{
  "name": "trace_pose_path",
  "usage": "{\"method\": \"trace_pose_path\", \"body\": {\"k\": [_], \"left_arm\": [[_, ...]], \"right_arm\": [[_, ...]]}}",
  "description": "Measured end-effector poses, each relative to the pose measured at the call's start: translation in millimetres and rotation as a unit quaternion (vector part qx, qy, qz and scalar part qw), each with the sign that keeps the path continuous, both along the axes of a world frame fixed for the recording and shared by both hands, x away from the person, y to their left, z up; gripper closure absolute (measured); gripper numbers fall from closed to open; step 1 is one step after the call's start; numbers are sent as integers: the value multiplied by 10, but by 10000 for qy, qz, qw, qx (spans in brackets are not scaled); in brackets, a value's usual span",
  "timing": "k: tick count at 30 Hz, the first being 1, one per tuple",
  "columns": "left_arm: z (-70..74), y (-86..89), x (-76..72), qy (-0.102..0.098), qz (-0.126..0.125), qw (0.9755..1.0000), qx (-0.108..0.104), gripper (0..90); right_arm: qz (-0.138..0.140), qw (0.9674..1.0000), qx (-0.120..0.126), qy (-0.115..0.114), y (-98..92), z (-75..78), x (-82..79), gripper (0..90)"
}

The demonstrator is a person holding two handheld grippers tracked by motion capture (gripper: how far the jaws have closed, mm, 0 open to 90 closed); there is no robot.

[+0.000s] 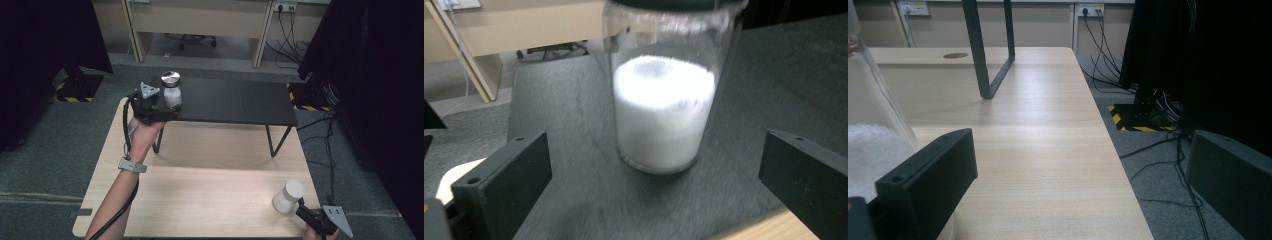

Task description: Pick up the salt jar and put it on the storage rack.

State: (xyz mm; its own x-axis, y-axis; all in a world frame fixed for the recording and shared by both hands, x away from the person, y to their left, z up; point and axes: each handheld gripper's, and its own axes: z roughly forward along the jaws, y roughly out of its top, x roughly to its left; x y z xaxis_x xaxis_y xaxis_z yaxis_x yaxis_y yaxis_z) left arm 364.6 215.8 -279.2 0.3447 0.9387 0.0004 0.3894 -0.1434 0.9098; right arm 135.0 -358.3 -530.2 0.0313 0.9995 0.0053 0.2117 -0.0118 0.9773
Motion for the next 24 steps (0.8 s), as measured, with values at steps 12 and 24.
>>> {"method": "trace_pose_path", "body": {"k": [12, 24], "left_arm": [[-155, 203, -337, -135, -8, 9999, -3, 0], [-459, 477, -666, -4, 91, 9999, -132, 0]], "right_arm": [[23, 10000, 8, 14, -7, 5, -4, 2], [33, 10000, -8, 66, -3, 22, 3, 2]]}}
